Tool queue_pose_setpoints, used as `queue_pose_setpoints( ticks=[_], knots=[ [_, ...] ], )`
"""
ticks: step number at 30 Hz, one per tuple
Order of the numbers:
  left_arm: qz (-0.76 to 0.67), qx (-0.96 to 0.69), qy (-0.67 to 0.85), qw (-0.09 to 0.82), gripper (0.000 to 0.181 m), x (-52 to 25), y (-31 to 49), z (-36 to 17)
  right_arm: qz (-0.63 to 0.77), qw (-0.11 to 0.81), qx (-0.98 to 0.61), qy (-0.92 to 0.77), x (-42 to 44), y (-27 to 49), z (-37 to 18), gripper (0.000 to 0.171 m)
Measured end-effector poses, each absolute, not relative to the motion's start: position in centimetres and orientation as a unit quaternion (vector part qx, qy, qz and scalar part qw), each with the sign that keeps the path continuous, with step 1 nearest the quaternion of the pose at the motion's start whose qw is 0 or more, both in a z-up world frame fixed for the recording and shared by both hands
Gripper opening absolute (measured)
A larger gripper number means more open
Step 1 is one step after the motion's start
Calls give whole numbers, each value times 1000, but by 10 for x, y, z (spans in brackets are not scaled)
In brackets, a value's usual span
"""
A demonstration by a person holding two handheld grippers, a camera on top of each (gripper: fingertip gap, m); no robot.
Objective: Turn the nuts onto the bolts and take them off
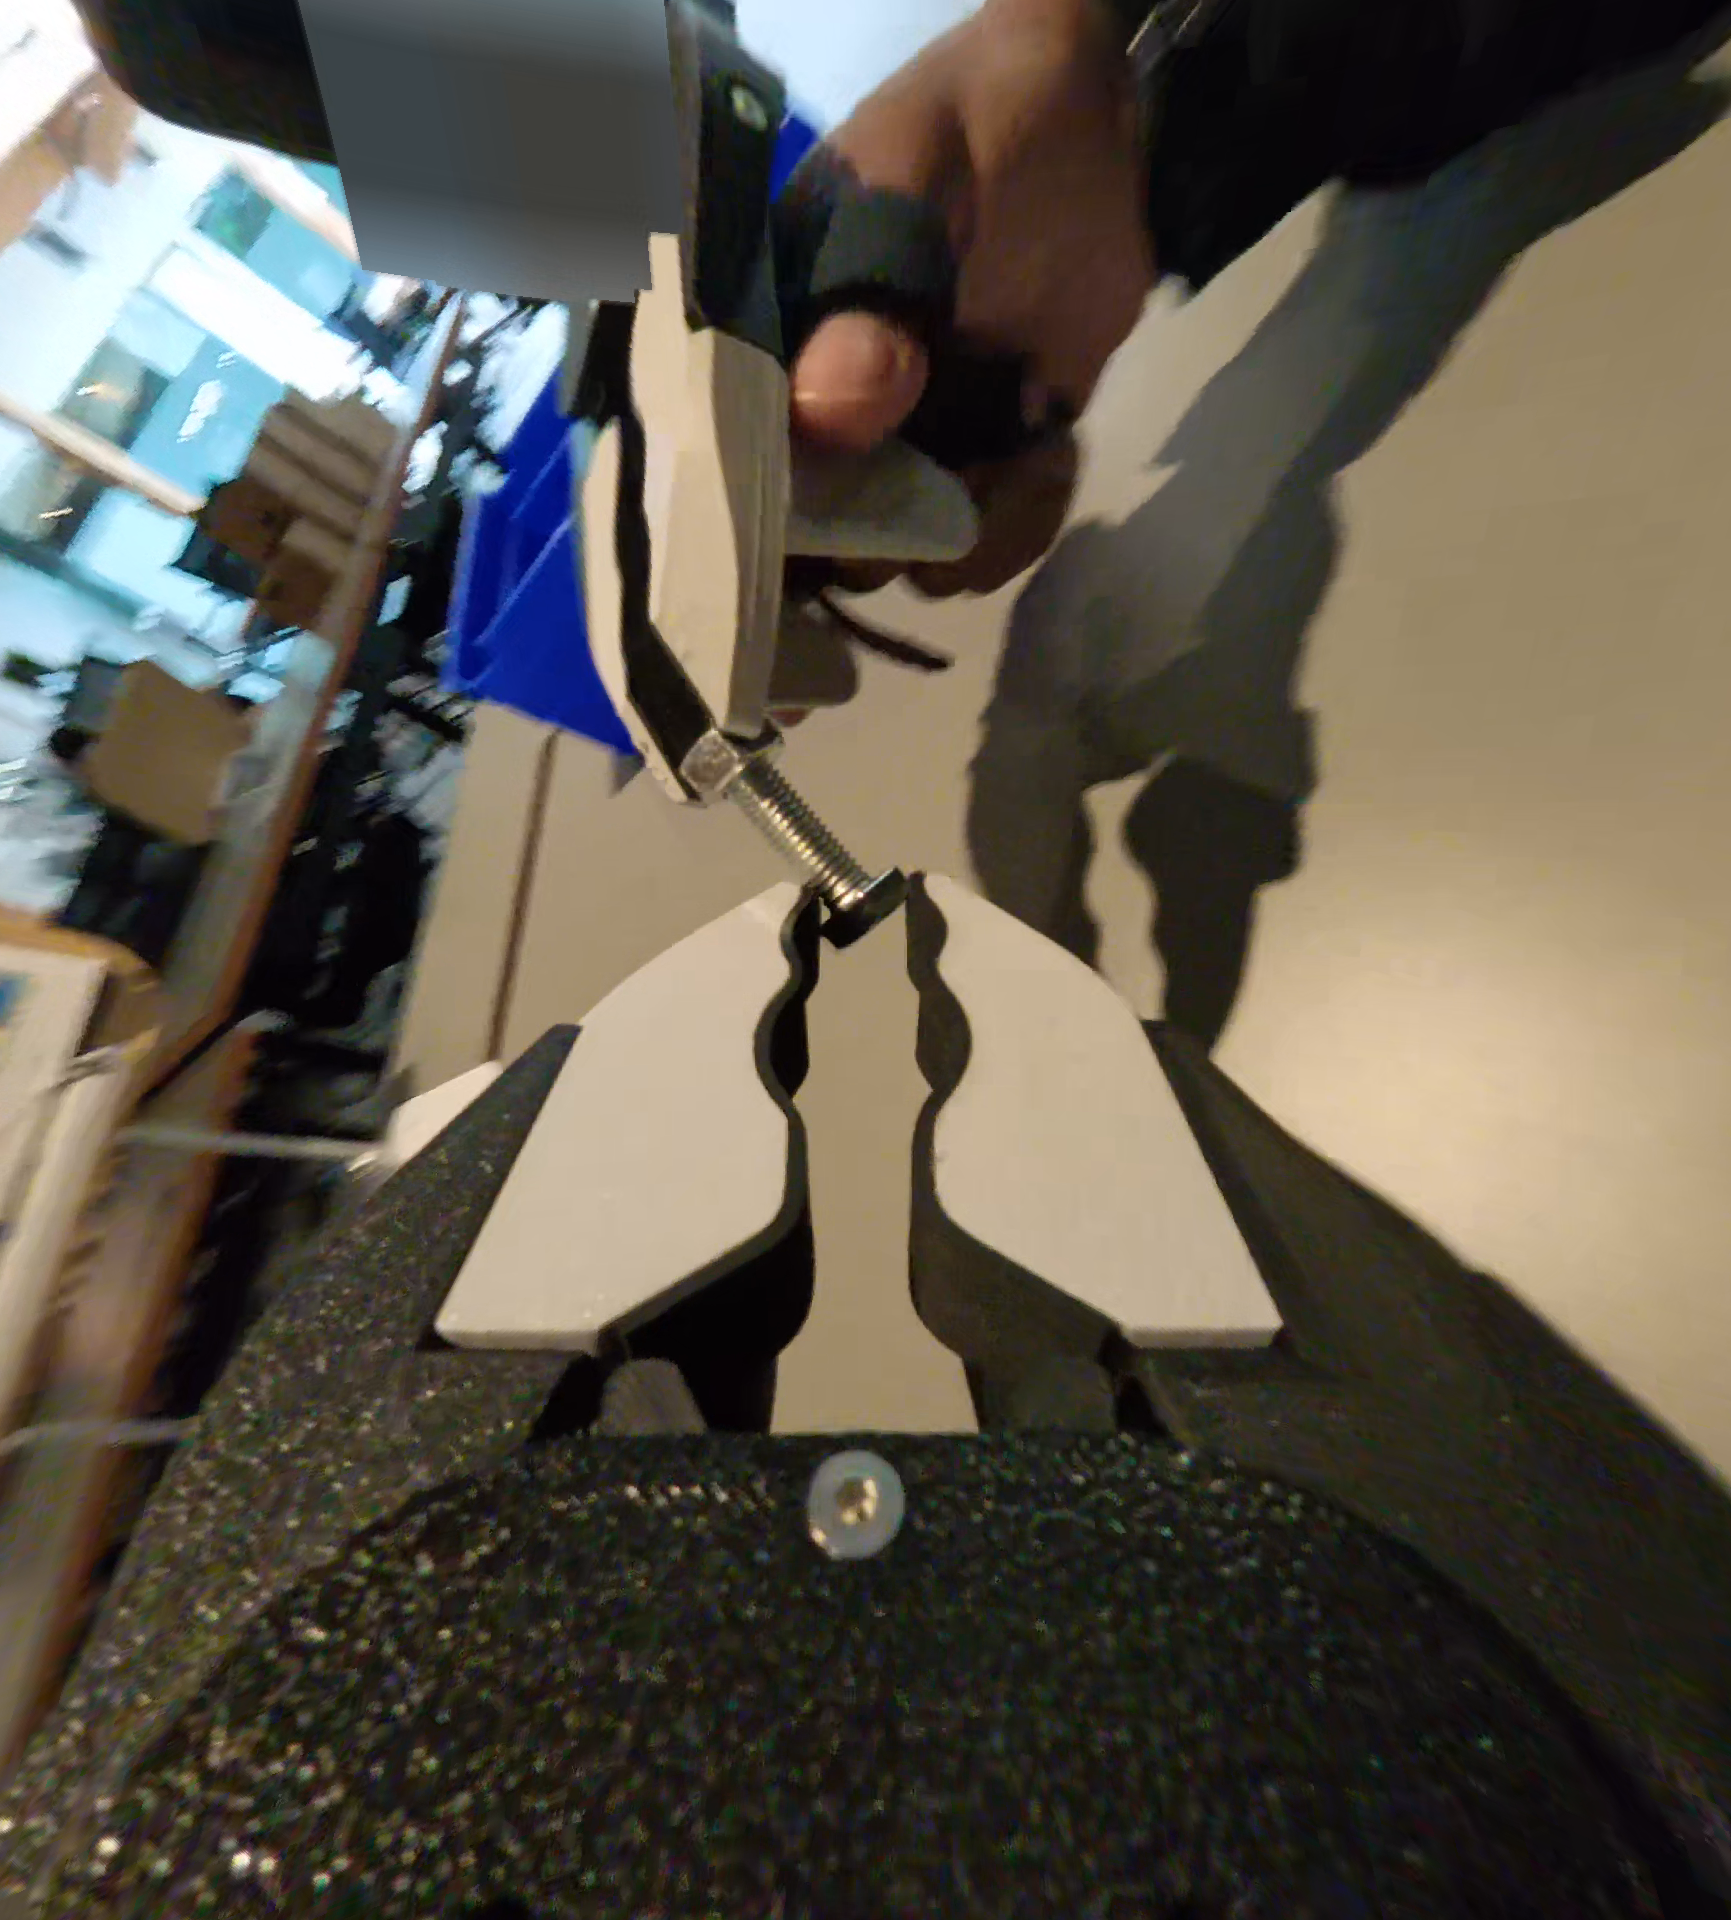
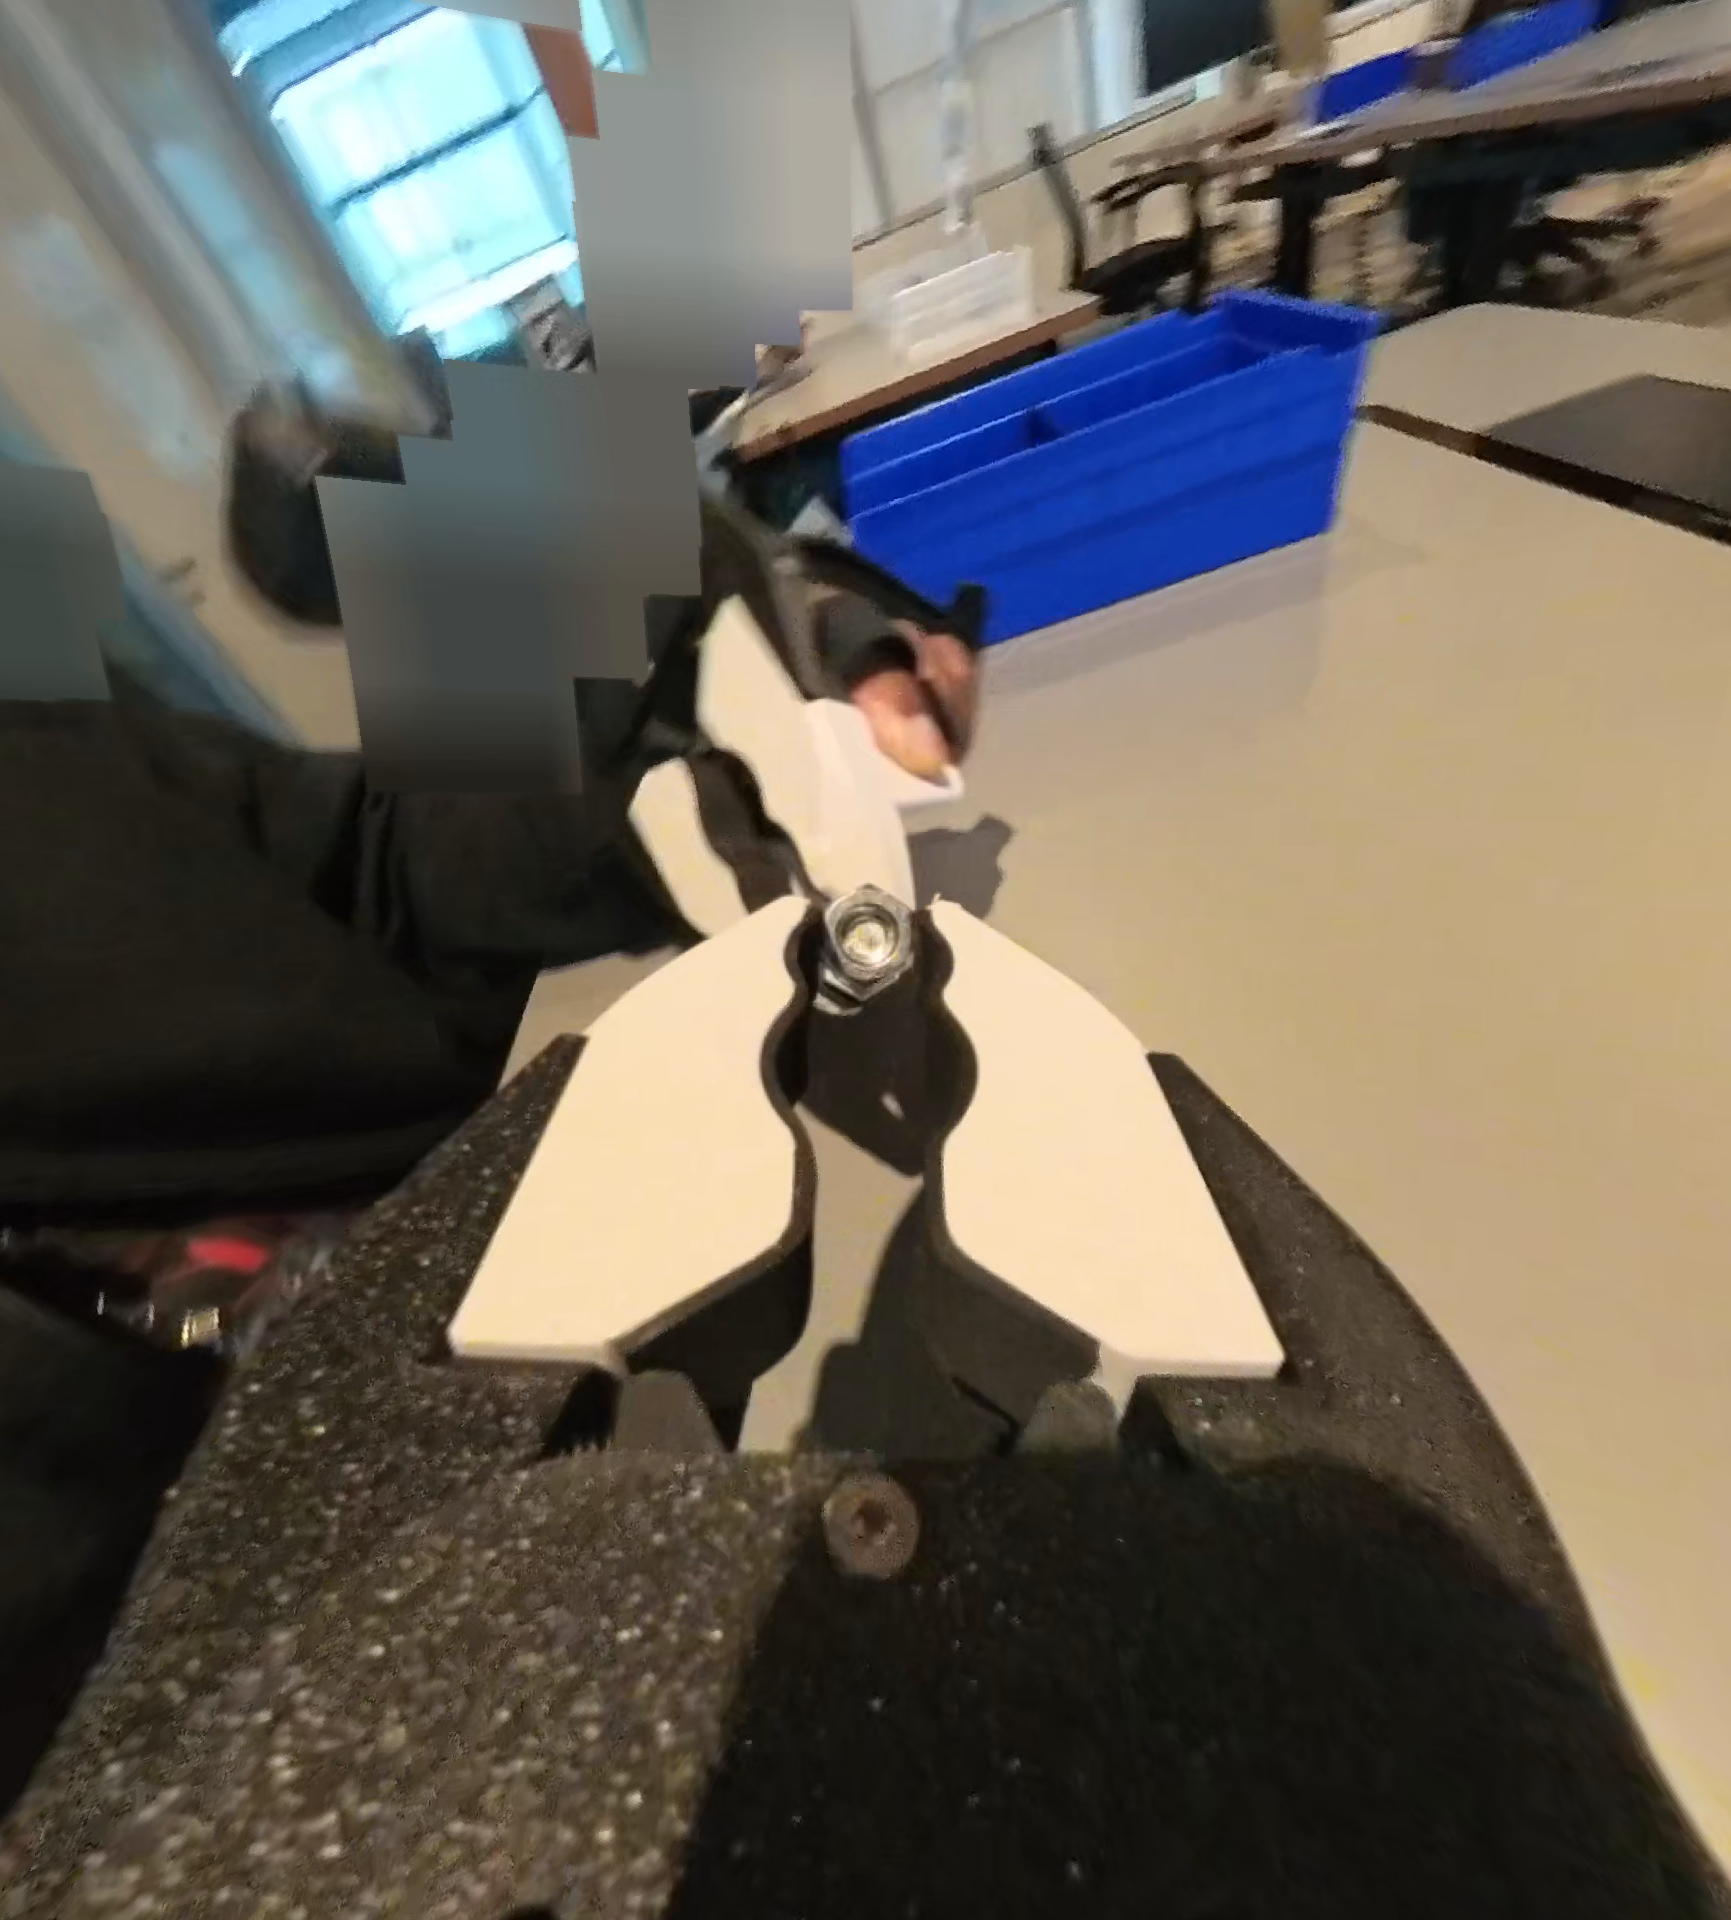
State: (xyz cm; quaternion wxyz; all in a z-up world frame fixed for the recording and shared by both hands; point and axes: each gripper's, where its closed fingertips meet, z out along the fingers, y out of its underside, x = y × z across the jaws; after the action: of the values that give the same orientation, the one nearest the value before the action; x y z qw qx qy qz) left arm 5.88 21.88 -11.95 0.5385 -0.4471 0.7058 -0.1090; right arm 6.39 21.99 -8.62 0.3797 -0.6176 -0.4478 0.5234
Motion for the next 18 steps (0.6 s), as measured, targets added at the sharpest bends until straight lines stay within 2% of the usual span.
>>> queue_pose_setpoints(
  ticks=[3, 5, 9, 18],
  knots=[
    [1, -455, 693, 559, 16, 56, 237, -119, 543, 389, -657, -350, 63, 239, -86, 17],
    [7, -467, 688, 556, 16, 56, 242, -121, 556, 396, -658, -318, 63, 244, -86, 18],
    [-50, -489, 683, 540, 16, 56, 241, -127, 593, 412, -613, -320, 70, 244, -68, 30],
    [-263, -458, 669, 522, 15, 59, 208, -109, 597, 383, -562, -426, 77, 217, -69, 29]
  ],
)
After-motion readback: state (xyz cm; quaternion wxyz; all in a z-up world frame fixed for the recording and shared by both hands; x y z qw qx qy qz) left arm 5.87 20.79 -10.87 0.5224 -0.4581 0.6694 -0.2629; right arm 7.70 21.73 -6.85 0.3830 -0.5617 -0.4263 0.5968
